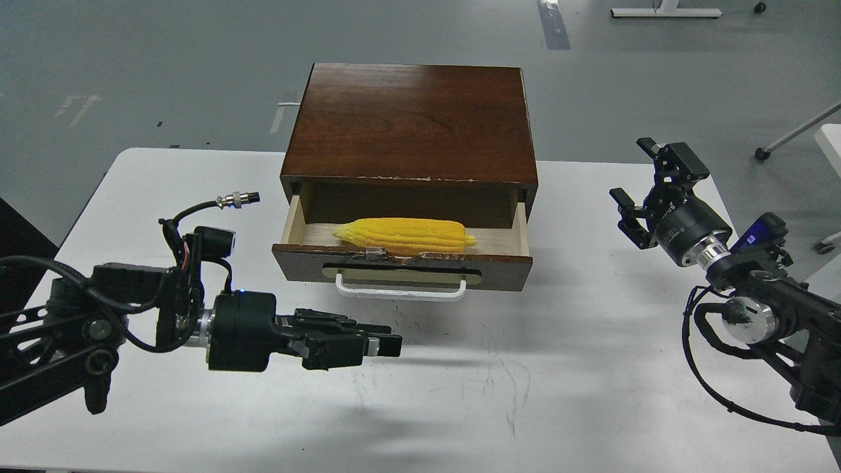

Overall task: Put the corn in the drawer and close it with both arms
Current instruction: 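Swing the left gripper down to the front of the drawer handle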

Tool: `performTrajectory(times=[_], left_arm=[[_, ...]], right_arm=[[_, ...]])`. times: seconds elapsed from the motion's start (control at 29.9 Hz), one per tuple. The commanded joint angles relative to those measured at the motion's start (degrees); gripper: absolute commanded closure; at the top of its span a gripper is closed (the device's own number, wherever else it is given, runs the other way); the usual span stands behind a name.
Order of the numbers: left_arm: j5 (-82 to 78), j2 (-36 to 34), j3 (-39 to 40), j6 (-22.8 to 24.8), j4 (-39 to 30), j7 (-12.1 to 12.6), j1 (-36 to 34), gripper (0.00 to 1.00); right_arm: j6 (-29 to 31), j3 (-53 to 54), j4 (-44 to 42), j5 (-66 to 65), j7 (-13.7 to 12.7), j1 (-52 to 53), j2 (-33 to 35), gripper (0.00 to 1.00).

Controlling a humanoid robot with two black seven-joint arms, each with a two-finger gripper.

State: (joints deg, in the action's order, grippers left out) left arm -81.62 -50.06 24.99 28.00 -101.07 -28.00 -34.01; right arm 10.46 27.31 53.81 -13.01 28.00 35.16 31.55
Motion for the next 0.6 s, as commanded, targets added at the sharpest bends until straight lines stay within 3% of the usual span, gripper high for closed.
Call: performTrajectory(times=[0.0,0.23,0.57], left_arm=[[0.4,0.8,0.2,0.0,0.3,0.0,3.2,1.00],[4.4,1.8,1.4,0.0,2.6,0.0,8.8,1.00],[14.9,6.3,4.5,0.0,10.1,0.0,9.2,1.00]], right_arm=[[0.0,-0.2,0.0,-0.1,0.0,-0.1,0.0,0.01],[0.0,-0.2,0.1,-0.1,0.0,-0.3,0.0,0.01],[0.0,-0.2,0.0,-0.1,0.0,-0.4,0.0,0.01]])
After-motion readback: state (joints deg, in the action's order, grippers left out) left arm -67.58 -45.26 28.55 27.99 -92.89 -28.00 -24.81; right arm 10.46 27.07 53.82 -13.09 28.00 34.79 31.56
